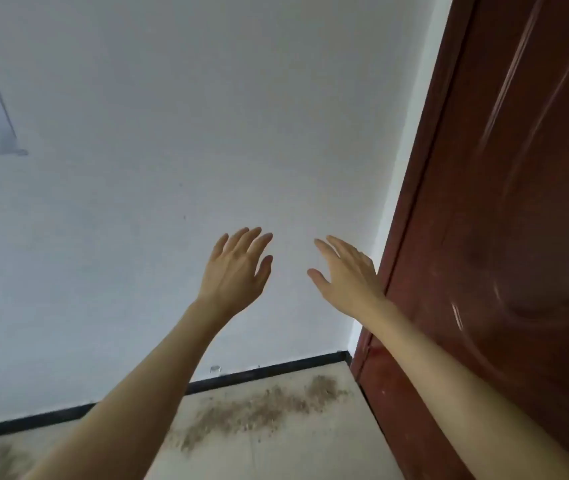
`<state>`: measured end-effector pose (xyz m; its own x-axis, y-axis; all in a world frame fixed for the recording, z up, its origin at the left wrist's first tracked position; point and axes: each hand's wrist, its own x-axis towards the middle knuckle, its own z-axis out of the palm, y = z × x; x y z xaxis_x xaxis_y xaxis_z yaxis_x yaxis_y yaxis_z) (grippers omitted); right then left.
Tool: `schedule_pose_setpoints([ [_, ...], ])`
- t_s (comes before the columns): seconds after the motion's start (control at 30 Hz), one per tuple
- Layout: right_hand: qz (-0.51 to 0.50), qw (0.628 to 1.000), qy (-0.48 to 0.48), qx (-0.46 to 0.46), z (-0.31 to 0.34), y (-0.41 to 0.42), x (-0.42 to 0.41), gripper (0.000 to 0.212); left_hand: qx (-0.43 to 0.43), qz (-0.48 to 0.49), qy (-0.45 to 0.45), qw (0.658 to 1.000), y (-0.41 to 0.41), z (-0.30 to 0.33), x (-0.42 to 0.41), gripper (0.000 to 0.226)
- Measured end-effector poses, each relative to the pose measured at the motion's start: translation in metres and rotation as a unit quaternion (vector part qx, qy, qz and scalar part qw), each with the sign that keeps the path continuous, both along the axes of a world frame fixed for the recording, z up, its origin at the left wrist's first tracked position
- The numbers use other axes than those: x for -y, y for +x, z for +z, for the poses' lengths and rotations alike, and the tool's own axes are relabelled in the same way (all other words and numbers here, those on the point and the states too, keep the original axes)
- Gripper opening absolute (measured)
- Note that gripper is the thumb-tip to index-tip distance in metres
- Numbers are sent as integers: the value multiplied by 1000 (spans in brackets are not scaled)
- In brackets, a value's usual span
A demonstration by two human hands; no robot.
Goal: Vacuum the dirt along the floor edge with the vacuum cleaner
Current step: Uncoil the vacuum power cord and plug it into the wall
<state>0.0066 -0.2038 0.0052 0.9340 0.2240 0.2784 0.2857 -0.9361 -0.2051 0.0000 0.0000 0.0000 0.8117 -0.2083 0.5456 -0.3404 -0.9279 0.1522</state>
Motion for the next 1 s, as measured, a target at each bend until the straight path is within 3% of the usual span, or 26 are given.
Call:
schedule_pose_setpoints([
  [0.2, 72, 993, -30, -90, -70, -31, -33, 61, -107, 90, -31, 990, -59, -77, -36, 49],
  [0.47, 245, 958, -49, -138, -117, -64, -146, 62, -147, 231, -104, 956, -150, -129, -117, 49],
  [0.73, 425, 893, -46, -141, -126, -114, -322, 59, -138, 414, -199, 878, -267, -156, -248, 50],
  [1.0, 552, 823, -33, -126, -122, -185, -530, 60, -89, 536, -241, 804, -375, -150, -405, 47],
])
